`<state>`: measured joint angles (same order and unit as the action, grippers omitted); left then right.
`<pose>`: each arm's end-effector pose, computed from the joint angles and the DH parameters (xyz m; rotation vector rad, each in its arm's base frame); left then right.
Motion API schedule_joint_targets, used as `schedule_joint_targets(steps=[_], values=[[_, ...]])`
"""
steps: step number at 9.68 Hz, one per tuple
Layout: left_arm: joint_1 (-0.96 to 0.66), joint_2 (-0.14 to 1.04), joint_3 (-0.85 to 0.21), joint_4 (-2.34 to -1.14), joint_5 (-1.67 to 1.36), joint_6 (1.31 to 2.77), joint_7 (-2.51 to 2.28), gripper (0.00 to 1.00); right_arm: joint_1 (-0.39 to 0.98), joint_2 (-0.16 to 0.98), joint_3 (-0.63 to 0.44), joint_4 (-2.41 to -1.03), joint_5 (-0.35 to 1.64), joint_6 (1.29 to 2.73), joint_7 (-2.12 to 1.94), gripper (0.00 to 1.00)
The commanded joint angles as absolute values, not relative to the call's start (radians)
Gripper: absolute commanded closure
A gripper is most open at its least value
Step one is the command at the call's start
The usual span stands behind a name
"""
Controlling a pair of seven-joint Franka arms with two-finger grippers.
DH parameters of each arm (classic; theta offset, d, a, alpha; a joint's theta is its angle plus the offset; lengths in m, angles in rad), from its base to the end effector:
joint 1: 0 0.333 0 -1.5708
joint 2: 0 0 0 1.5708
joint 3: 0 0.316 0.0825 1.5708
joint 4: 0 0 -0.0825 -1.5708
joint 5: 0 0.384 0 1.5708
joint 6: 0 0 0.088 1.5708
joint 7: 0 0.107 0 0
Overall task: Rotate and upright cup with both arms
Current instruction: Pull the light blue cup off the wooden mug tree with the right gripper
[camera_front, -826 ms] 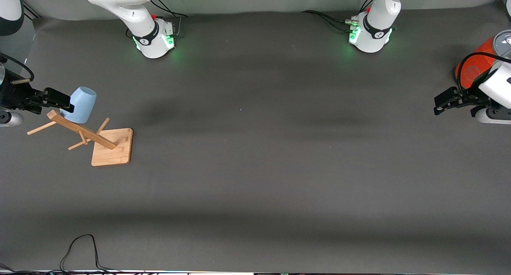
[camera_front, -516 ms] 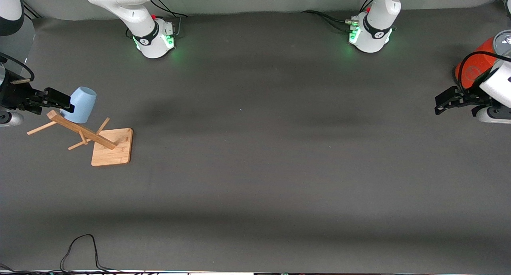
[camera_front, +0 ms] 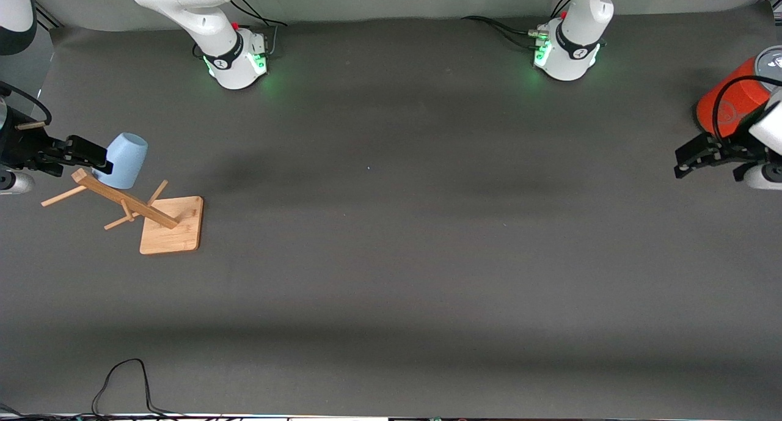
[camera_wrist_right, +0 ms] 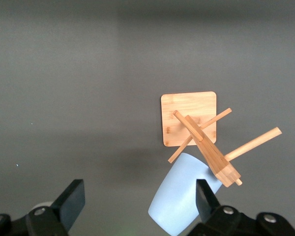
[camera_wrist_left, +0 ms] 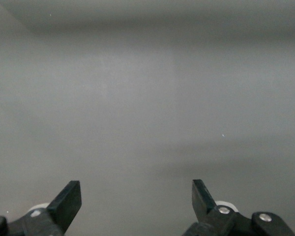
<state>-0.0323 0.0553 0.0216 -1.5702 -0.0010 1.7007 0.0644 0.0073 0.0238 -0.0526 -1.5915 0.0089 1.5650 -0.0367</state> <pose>0.5835 -0.0067 0.6053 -3.1349 0.1178 -0.1180 0.5593 -0.0240 0.6010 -3.1309 0.0138 0.0781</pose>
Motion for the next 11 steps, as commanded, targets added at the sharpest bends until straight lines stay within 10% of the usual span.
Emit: schedule_joint_targets(steps=[1,5,11], values=[[-0.037,0.188,0.023,-1.371,0.014,1.631,0.080,0.00,0.005,-0.101,-0.107,-1.710,0.022,1.568,-0.054,0.00],[-0.038,0.418,0.021,-1.137,0.015,1.608,0.103,0.00,0.006,-0.176,-0.158,-1.808,0.015,1.574,0.028,0.00],[-0.069,0.531,0.014,-1.123,0.003,1.658,0.089,0.00,0.009,-0.212,-0.156,-1.945,0.014,1.672,0.544,0.00]])
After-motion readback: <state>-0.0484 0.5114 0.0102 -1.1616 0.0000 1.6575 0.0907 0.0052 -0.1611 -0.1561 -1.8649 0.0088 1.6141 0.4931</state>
